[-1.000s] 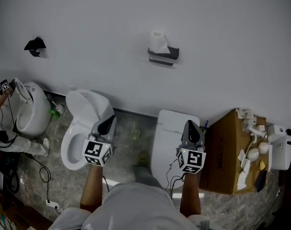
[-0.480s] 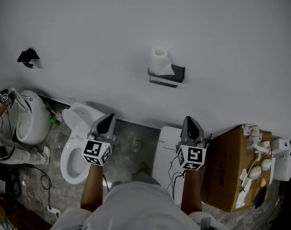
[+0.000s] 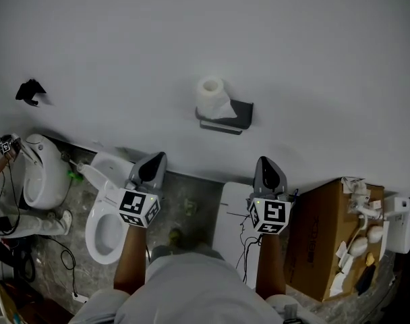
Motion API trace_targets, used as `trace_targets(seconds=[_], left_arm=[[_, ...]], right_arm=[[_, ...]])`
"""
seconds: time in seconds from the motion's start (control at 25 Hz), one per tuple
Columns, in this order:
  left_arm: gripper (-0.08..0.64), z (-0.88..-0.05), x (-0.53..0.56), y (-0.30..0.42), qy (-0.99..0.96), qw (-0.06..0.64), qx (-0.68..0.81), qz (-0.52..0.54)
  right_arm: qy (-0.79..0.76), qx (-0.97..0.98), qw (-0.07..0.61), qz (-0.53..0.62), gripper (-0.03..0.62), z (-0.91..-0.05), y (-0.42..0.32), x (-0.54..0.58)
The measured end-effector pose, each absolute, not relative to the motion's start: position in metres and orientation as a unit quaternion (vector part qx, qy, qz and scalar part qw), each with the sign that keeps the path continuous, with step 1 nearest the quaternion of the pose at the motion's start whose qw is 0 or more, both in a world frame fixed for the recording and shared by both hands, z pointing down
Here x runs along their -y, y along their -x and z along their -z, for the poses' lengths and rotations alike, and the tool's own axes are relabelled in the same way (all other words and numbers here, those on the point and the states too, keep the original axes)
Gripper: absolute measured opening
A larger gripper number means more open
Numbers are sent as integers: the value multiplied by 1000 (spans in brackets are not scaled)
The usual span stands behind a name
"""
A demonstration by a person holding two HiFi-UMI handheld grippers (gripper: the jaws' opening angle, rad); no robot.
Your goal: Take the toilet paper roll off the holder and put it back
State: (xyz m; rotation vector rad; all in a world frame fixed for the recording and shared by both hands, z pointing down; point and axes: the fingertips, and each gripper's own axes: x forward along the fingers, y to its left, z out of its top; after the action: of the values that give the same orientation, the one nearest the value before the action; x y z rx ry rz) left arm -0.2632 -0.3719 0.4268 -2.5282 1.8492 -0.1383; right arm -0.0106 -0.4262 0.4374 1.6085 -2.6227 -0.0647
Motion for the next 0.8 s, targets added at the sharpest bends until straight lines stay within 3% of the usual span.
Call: trace_targets(seconds=[0.8], left_arm=[[0, -413, 427, 249, 831, 14, -554, 33]], right_arm=[[-545, 837, 33, 25, 2, -429, 12, 450]])
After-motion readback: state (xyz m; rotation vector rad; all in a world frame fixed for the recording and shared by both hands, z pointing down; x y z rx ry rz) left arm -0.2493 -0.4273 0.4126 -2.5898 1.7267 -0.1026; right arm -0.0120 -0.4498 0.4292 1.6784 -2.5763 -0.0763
